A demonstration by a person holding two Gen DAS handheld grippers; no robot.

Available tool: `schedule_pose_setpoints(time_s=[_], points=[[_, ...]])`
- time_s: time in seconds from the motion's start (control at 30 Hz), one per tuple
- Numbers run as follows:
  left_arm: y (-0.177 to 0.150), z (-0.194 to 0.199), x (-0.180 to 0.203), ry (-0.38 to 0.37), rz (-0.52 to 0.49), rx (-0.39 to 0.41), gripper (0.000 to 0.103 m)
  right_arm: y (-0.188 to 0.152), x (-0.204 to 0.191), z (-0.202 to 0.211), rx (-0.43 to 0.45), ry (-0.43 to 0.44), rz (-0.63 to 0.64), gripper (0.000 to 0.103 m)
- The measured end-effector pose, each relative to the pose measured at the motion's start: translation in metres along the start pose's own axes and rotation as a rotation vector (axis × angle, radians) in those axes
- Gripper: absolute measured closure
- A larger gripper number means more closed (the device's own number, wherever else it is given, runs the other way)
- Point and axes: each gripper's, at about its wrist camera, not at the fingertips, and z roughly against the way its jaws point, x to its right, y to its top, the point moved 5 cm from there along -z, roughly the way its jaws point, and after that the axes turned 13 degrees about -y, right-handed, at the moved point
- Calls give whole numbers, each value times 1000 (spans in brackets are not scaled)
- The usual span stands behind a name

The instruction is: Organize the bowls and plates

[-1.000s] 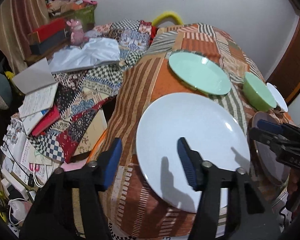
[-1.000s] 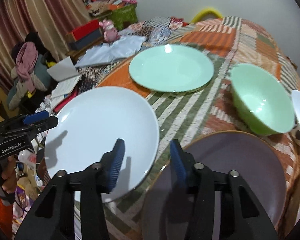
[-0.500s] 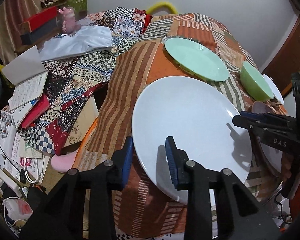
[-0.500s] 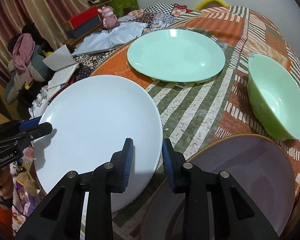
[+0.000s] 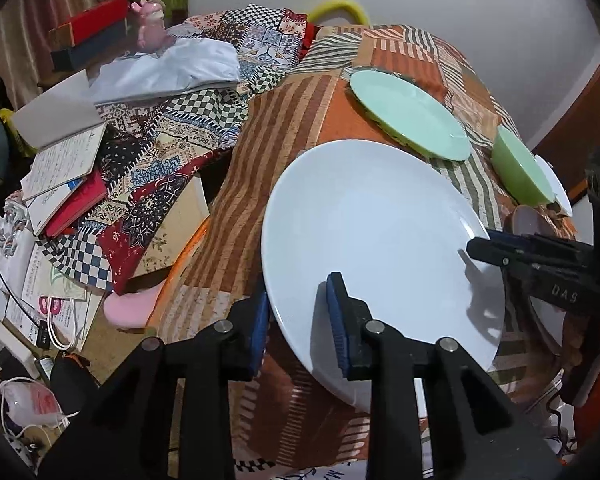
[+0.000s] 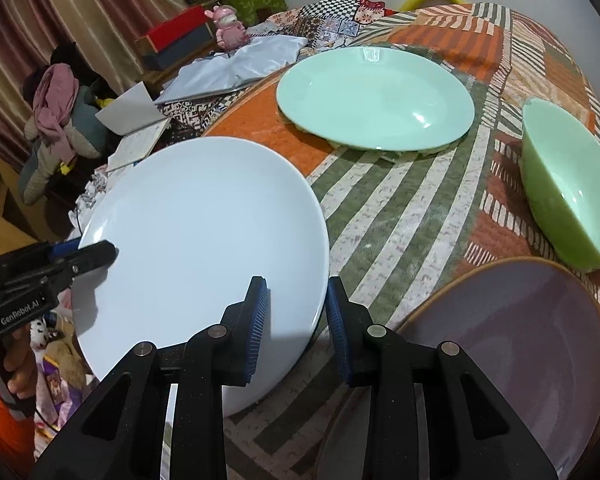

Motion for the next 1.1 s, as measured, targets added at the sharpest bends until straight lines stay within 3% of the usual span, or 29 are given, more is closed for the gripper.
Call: schedule_pose_setpoints(time_s=[0.43,1.1], points=[[3,4,8,60,-33,21,75,-3,1,6,28,-17,-13,76],[13,23,71,17,-120,102,74,-14,47,62,168,-53,-112,76]])
